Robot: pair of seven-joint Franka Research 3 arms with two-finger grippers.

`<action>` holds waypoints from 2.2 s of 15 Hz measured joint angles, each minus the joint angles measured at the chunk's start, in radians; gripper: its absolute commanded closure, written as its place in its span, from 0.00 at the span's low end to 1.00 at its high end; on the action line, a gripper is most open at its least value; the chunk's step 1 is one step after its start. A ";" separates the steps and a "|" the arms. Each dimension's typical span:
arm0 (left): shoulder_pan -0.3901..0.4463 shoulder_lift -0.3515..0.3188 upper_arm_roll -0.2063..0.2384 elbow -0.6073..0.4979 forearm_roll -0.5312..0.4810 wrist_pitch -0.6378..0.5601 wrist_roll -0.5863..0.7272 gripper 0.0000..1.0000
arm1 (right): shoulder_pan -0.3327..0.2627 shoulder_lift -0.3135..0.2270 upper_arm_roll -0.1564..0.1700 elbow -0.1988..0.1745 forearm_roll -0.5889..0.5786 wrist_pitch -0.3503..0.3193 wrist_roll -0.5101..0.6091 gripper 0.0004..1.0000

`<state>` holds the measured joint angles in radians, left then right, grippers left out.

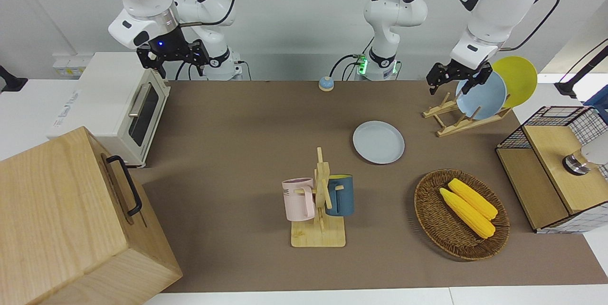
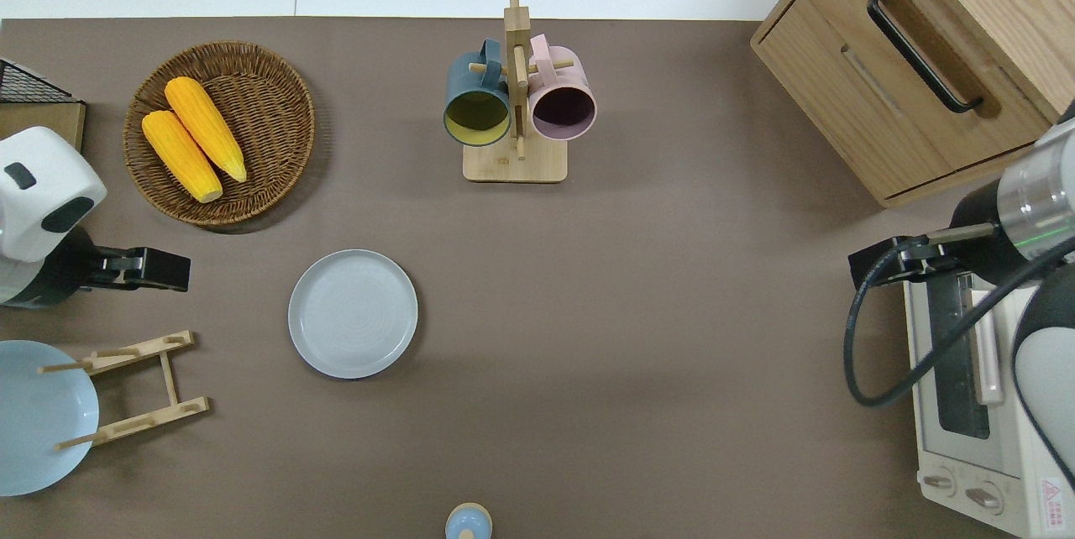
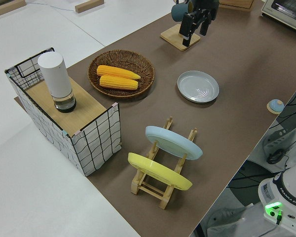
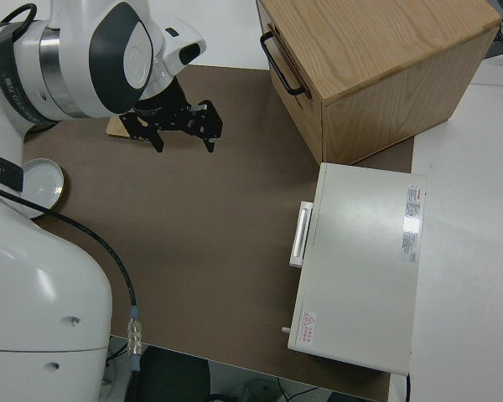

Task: Pick gray plate from table and place it on lower plate rack with left arm

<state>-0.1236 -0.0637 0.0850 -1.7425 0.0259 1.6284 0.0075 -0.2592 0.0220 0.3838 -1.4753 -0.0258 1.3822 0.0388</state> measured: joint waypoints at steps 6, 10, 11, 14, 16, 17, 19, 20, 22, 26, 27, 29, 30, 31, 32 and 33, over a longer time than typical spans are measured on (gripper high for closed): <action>0.000 0.006 -0.014 -0.002 -0.002 -0.001 -0.027 0.01 | 0.000 0.000 0.000 0.000 0.000 0.000 0.000 0.02; 0.000 0.009 -0.014 -0.002 -0.023 -0.001 -0.029 0.01 | 0.000 0.000 0.000 0.000 0.000 0.000 0.000 0.02; 0.000 0.009 -0.014 -0.002 -0.031 0.000 -0.030 0.01 | 0.000 0.000 0.000 0.000 0.000 0.000 0.000 0.02; 0.001 0.014 -0.011 -0.021 -0.088 0.029 -0.032 0.01 | 0.000 0.000 0.000 0.000 0.000 0.000 0.000 0.02; 0.002 0.018 -0.006 -0.064 -0.117 0.084 -0.033 0.01 | 0.000 0.000 0.000 0.000 0.000 0.000 0.000 0.02; 0.002 0.019 -0.005 -0.094 -0.124 0.118 -0.035 0.01 | 0.000 0.000 0.000 0.000 0.000 0.000 0.000 0.02; 0.003 0.023 -0.005 -0.158 -0.131 0.198 -0.051 0.01 | 0.000 0.000 0.000 0.000 0.000 0.000 0.000 0.02; 0.003 0.025 -0.005 -0.190 -0.134 0.236 -0.064 0.01 | 0.000 0.000 0.000 0.000 0.000 0.000 0.000 0.02; 0.001 0.025 -0.006 -0.246 -0.136 0.303 -0.090 0.01 | 0.000 0.000 0.000 0.000 0.000 0.000 0.000 0.02; 0.000 0.027 -0.013 -0.360 -0.138 0.439 -0.135 0.01 | 0.000 0.000 0.000 0.000 0.000 0.000 0.000 0.02; -0.001 0.028 -0.016 -0.388 -0.138 0.474 -0.145 0.01 | 0.000 0.000 0.000 0.000 0.000 0.000 0.000 0.02; -0.001 0.032 -0.021 -0.436 -0.139 0.535 -0.156 0.01 | 0.000 0.000 0.000 0.000 0.000 0.000 0.000 0.02; -0.002 0.038 -0.023 -0.454 -0.139 0.557 -0.158 0.01 | 0.000 0.000 0.000 0.000 0.000 0.000 0.000 0.02; -0.004 0.047 -0.025 -0.467 -0.143 0.576 -0.164 0.01 | 0.000 0.000 0.000 0.000 0.000 0.000 0.000 0.02; -0.005 0.059 -0.026 -0.475 -0.148 0.589 -0.174 0.01 | 0.000 0.000 0.000 0.000 0.000 0.000 0.000 0.02; -0.006 0.074 -0.028 -0.480 -0.153 0.602 -0.186 0.01 | 0.000 0.000 0.000 0.000 0.000 0.000 0.000 0.02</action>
<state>-0.1299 0.0099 0.0567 -2.2221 -0.1272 2.2305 -0.1781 -0.2592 0.0220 0.3838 -1.4753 -0.0258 1.3822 0.0388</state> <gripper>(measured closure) 0.004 0.013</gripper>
